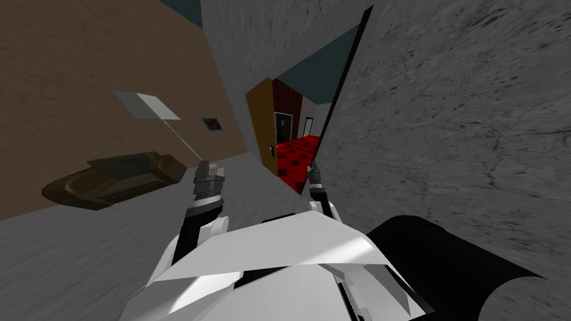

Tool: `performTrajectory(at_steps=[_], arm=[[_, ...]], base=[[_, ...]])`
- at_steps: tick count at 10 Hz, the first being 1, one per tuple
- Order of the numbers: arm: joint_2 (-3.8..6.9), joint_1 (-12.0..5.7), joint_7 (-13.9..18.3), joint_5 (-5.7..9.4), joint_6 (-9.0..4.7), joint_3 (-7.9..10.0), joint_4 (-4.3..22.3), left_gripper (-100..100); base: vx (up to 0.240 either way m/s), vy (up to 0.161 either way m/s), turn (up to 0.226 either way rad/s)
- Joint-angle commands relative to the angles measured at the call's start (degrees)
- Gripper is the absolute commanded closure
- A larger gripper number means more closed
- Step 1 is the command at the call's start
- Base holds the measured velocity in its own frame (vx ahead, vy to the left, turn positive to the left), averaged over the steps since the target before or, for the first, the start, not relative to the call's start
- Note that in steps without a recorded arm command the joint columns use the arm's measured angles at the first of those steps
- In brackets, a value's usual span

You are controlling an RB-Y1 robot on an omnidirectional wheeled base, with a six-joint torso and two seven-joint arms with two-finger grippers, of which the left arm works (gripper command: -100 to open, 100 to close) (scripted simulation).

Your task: Push the door open

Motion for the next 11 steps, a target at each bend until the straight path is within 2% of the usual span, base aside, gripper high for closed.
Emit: performTrajectory(at_steps=[1,5,9,11], arm=[[0.42,-1.11,0.54,-0.12,-0.13,-0.69,1.87,-100],[1.17,-3.65,1.77,-0.41,-0.43,-2.26,6.13,-100],[1.99,-7.29,3.53,-0.81,-0.86,-4.51,12.24,-100],[2.22,-8.45,4.1,-0.94,-1.0,-5.23,14.19,-100]], base=[[0.066,0.028,-0.028],[0.171,0.058,-0.032],[0.144,0.062,-0.036],[0.12,0.064,-0.031]])
